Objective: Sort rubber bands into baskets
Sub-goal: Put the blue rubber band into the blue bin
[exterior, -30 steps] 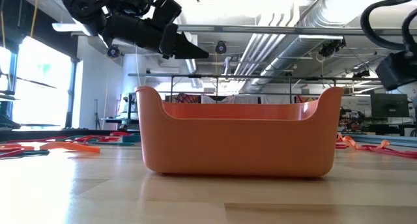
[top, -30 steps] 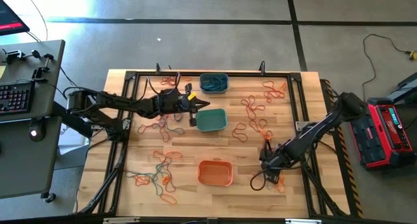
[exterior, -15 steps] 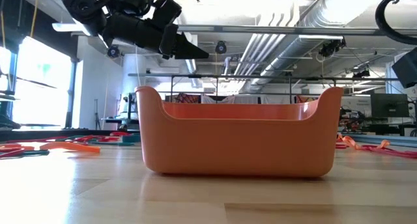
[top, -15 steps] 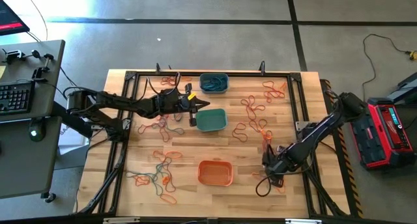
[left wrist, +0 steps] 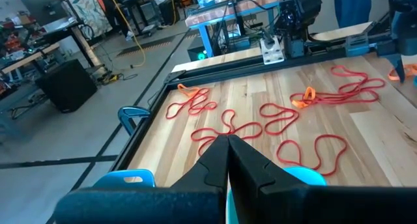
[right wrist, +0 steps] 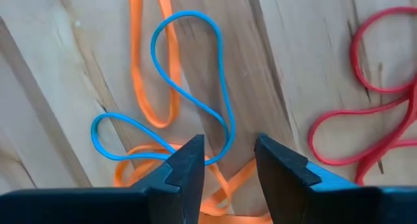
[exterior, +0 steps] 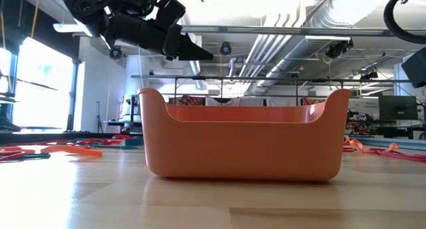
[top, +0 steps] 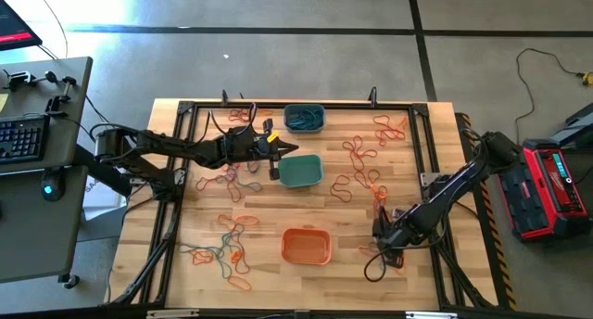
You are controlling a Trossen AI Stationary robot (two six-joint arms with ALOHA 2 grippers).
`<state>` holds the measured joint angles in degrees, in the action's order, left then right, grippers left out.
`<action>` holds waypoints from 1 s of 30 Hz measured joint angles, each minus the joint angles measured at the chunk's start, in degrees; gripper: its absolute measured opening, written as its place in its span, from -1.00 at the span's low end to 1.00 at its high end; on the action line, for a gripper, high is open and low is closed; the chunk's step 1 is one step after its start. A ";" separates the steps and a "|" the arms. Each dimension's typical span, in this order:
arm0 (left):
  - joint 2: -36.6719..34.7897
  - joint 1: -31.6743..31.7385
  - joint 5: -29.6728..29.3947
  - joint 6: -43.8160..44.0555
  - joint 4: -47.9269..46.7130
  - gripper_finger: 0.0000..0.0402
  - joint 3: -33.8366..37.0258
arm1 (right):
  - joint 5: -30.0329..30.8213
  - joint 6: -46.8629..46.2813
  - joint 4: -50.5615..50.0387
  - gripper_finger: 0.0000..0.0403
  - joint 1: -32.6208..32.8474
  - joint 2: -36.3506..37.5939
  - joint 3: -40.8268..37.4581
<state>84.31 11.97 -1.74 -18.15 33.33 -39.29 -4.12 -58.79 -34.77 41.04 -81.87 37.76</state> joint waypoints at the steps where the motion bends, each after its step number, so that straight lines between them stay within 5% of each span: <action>1: 0.00 0.00 0.00 0.00 -0.01 -1.00 0.00 | -0.05 0.52 0.06 -0.39 0.00 -0.10 0.00; 12: 0.00 0.00 0.02 2.55 -0.03 -1.00 -0.02 | -2.59 2.28 2.17 -0.97 0.00 -3.02 1.02; 21: 0.02 0.00 -0.31 4.10 1.70 -1.00 -0.02 | 10.23 6.78 -9.24 -0.99 -1.36 -0.26 9.31; 30: 0.22 0.00 -0.42 5.57 4.43 -1.00 -0.02 | 24.96 18.86 -9.79 -1.00 -13.54 -0.13 9.34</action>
<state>84.53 11.97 -2.15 -12.58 37.76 -39.31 20.84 -39.92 -44.57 27.50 -82.00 47.10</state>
